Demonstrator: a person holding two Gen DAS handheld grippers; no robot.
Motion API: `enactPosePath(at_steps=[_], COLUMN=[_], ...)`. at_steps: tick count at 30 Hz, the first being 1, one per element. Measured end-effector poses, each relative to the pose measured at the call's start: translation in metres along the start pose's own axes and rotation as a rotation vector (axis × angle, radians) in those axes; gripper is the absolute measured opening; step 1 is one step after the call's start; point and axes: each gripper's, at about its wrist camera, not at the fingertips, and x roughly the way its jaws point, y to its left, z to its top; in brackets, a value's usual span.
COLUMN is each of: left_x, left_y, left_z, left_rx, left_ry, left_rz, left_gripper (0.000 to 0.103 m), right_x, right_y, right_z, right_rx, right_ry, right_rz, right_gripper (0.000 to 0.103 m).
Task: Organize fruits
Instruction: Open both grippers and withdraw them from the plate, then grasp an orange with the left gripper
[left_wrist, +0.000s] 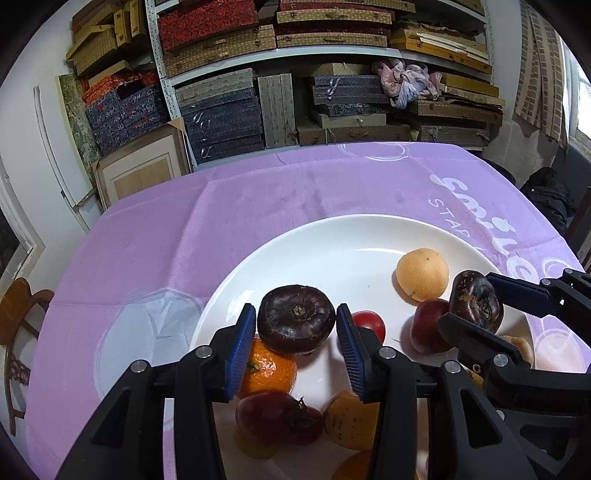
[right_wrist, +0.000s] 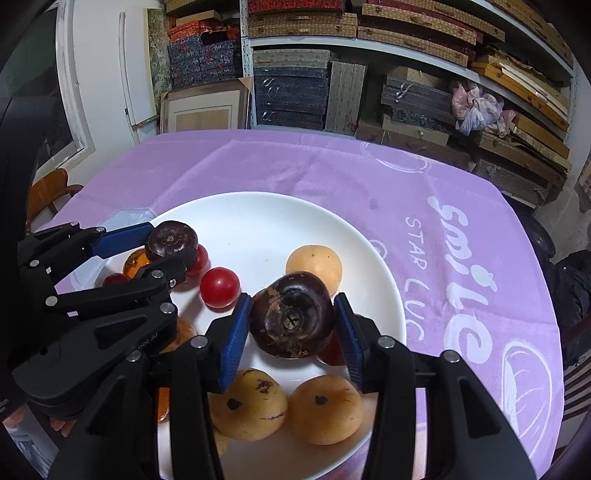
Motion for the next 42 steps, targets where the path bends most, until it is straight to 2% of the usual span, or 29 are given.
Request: enactPosePath(at_steps=[2, 4, 7, 11, 16, 22, 28, 30, 34, 39, 42], left_x=[-0.004, -0.01, -0.024, -0.049, -0.088, -0.133, -0.161, -0.167, -0.171, -0.161, -0.151], left_y=[0.001, 0.003, 0.007, 0.012, 0.014, 0.015, 0.013, 0.009, -0.002, -0.014, -0.021], left_z=[0.001, 0.002, 0.002, 0.002, -0.006, -0.024, -0.054, -0.066, -0.092, -0.126, -0.144], left_rx=[-0.004, -0.01, -0.014, -0.01, -0.002, -0.001, -0.006, -0.005, 0.001, 0.019, 0.034], left_ry=[-0.006, -0.02, -0.052, -0.089, -0.154, -0.201, -0.21, -0.207, -0.187, -0.126, -0.093], left_rz=[0.001, 0.016, 0.039, 0.058, 0.085, 0.089, 0.073, 0.069, 0.033, -0.019, -0.049], left_gripper=[0.047, 0.056, 0.064, 0.065, 0.071, 0.072, 0.075, 0.086, 0.092, 0.092, 0.092], right_x=[-0.003, -0.01, -0.025, -0.053, -0.103, -0.166, -0.208, -0.212, -0.207, -0.188, -0.189], right_y=[-0.002, -0.003, -0.004, -0.002, 0.003, 0.011, 0.004, -0.004, -0.028, -0.065, -0.085], right_z=[0.0, -0.001, 0.0, -0.001, -0.01, -0.039, -0.091, -0.11, -0.146, -0.171, -0.18], right_rx=[0.005, 0.014, 0.02, 0.024, 0.028, 0.032, 0.102, 0.138, 0.23, 0.386, 0.494], right_ry=[-0.006, -0.019, -0.047, -0.091, -0.167, -0.252, -0.315, -0.325, -0.339, -0.279, -0.289], right_rz=[-0.003, -0.006, -0.008, -0.005, 0.005, 0.019, 0.035, 0.03, 0.009, 0.049, 0.094], right_gripper=[0.049, 0.055, 0.064, 0.065, 0.068, 0.076, 0.084, 0.087, 0.093, 0.094, 0.094])
